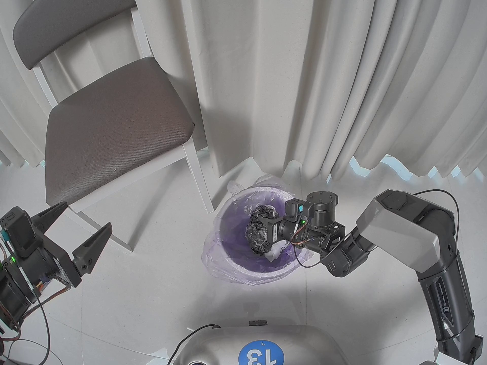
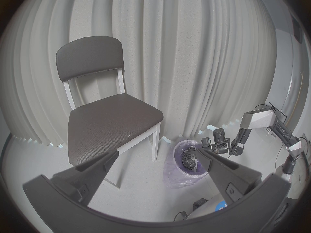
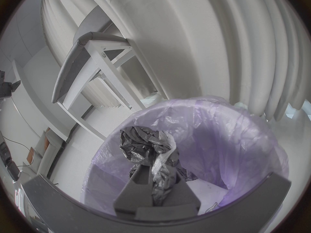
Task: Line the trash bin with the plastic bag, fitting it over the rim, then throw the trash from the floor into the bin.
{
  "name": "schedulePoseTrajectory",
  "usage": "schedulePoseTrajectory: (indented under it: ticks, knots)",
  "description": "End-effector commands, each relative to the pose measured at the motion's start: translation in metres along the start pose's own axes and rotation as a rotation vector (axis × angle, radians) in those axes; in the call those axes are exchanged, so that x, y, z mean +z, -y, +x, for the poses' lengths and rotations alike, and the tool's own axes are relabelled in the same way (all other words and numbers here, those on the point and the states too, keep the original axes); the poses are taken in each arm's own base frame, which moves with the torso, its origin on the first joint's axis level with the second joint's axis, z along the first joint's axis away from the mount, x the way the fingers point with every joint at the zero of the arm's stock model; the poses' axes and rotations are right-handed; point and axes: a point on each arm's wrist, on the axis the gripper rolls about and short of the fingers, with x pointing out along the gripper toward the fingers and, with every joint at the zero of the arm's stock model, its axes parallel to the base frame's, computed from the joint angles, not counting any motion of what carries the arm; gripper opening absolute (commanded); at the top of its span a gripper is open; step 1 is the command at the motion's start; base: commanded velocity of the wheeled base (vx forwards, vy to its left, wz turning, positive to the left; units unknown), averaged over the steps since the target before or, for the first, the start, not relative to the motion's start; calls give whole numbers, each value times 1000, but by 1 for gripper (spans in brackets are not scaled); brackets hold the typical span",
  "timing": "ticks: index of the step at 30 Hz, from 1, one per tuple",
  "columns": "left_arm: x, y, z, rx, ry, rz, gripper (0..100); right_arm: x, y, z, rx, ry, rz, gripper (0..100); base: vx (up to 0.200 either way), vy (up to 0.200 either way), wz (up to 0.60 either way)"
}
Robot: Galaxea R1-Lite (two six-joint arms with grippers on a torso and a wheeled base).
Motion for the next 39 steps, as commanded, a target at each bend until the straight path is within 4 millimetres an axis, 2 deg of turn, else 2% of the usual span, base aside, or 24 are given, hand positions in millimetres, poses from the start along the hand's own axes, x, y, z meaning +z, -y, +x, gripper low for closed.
schedulePoseTrajectory:
  ticks: [1, 5, 15, 23, 26, 30, 32, 33, 34, 35, 36, 39]
  knots:
    - [0, 0, 0, 1, -1, 0, 100, -5, 2, 2, -3, -9, 3, 0, 0, 0, 0]
    - [0, 0, 0, 1, 1, 0, 100, -9, 2, 4, -1, -14, 3, 0, 0, 0, 0]
    - [-1, 0, 0, 1, -4, 0, 100, -32, 4, 22, 10, -30, -3, 0, 0, 0, 0]
    - [-1, 0, 1, 0, -8, 1, 100, -33, 4, 26, 12, -28, -20, 0, 0, 0, 0]
    - [-1, 0, 1, 0, -10, 1, 100, -21, 2, 23, 14, -7, -36, 0, 0, 0, 0]
    - [-1, 0, 1, 2, -7, 0, 100, 17, -9, 7, 21, 38, -50, 0, 0, 0, 0]
    - [0, 0, 0, 1, -2, 0, 100, 41, -18, -11, 24, 48, -79, 0, 0, 0, 0]
    - [0, 0, 0, 1, -2, 0, 100, 41, -18, -11, 24, 48, -79, 0, 0, 0, 0]
    - [1, 0, -1, 2, 9, -1, 100, 50, -25, -25, 27, 43, -102, 0, 0, 0, 0]
    - [2, 0, -2, 2, 15, -2, 100, 56, -31, -33, 33, 48, -119, 0, 0, 0, 0]
    - [2, 0, -2, 2, 15, -2, 100, 56, -31, -33, 33, 48, -119, 0, 0, 0, 0]
    - [5, -1, -7, -2, 36, -4, 100, 78, -43, -60, 40, 66, -164, 0, 0, 0, 0]
